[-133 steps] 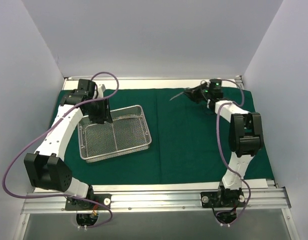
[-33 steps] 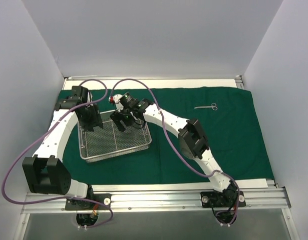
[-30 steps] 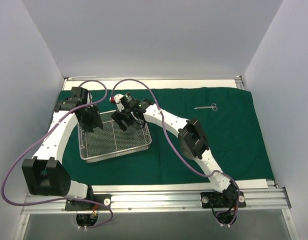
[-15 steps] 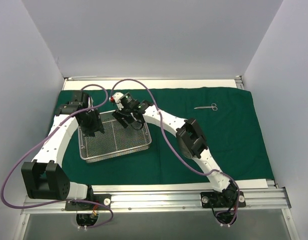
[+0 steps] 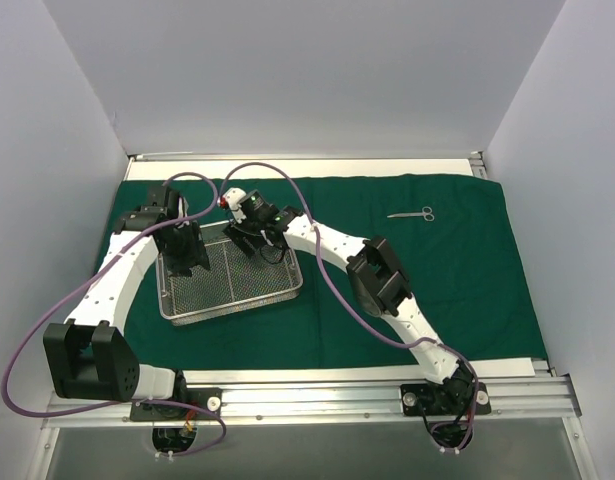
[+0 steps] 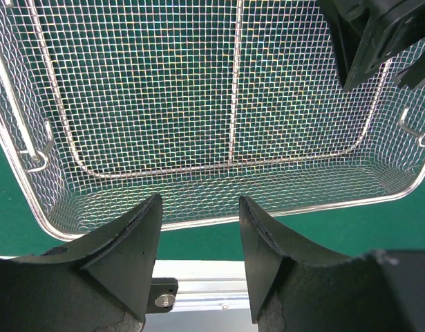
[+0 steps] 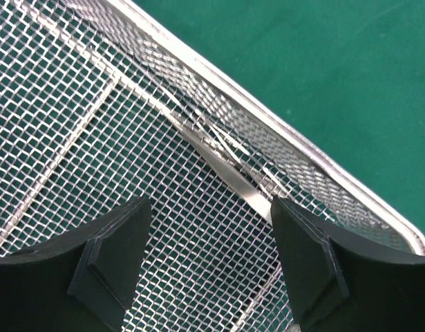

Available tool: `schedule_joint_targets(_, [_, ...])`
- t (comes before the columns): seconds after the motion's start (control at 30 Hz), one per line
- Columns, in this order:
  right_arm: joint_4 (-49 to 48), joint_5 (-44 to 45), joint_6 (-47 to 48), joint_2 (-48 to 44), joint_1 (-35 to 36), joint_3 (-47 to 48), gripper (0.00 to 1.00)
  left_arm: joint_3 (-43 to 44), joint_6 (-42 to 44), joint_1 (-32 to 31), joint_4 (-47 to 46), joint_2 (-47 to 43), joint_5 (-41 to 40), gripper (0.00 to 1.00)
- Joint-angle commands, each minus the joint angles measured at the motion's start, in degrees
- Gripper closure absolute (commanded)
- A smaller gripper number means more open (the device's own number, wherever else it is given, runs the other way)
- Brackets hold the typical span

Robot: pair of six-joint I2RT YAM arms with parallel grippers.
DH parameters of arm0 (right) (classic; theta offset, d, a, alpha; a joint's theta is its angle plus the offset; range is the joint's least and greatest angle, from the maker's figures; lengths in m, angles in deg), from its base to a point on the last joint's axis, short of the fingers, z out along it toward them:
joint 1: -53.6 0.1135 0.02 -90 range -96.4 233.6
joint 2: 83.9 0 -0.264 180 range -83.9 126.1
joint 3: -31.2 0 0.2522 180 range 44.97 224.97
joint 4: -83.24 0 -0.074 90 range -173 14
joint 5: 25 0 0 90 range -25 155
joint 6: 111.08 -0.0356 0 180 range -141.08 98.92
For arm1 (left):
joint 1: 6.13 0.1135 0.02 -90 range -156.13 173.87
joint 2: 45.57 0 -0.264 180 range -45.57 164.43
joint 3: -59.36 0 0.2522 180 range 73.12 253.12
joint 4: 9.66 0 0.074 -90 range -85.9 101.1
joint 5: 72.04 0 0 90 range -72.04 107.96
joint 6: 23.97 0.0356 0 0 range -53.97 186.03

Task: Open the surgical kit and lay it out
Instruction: Pick up the medical item from the container.

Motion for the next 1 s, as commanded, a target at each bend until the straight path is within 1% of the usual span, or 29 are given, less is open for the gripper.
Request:
schedule_joint_targets(0.0, [-2.37, 0.86, 0.97, 0.34, -0.67, -0.24, 0.29, -0.13, -0.2, -0.37, -1.09, -1.81, 0.4, 0.43])
schedule_joint_targets(0.27, [-5.71, -2.39, -0.96, 1.92, -2.34, -0.32, 0.31, 0.22, -0.11, -0.63, -0.48, -1.46, 0.23, 0.43])
schedule_joint_targets(0.37, [-6.76, -5.02, -2.53, 2.8, -3.31, -0.67, 0.32, -0.22, -0.11, -0.81, -0.47, -1.63, 0.23, 0.43])
schedule_joint_targets(0.43, [-7.99, -6.87, -3.24, 2.89, -3.84, -1.46, 0.32, -0.39, -0.11, -0.81, -0.39, -1.55, 0.32, 0.43])
schedule_joint_targets(0.47, [-8.87, -8.7, -4.38, 2.71, -4.54, -3.12, 0.34, -0.57, -0.11, -0.81, -0.39, -1.55, 0.32, 0.43])
schedule_joint_targets(0.6, [-8.79, -9.86, -4.56, 2.89, -4.72, -4.36, 0.37, -0.75, -0.11, -0.9, -0.56, -1.55, 0.4, 0.43])
schedule_joint_targets(0.7, [-8.0, -10.74, -4.74, 3.06, -4.81, -4.89, 0.45, -0.83, -0.11, -0.9, -0.65, -1.46, 0.4, 0.43])
schedule_joint_targets(0.73, [-7.73, -11.0, -4.74, 2.8, -4.72, -5.33, 0.52, -0.75, -0.03, -0.9, -0.65, -1.46, 0.4, 0.43])
schedule_joint_targets(0.8, [-7.38, -11.44, -5.0, 2.1, -4.54, -6.03, 0.58, -0.57, -0.02, -0.9, -0.56, -1.37, 0.23, 0.43])
schedule_joint_targets(0.83, [-7.38, -11.45, -5.0, 1.31, -4.46, -7.08, 0.64, -0.66, -0.02, -0.9, -0.65, -1.37, 0.23, 0.43])
schedule_joint_targets(0.93, [-6.5, -11.01, -4.56, -0.1, -3.67, -7.44, 0.72, -0.31, -0.02, -0.9, -0.91, -1.28, 0.14, 0.43])
schedule_joint_targets(0.97, [-5.98, -11.01, -4.48, -0.36, -3.14, -7.62, 0.73, -0.31, 0.06, -0.81, -1.0, -1.2, 0.05, 0.43])
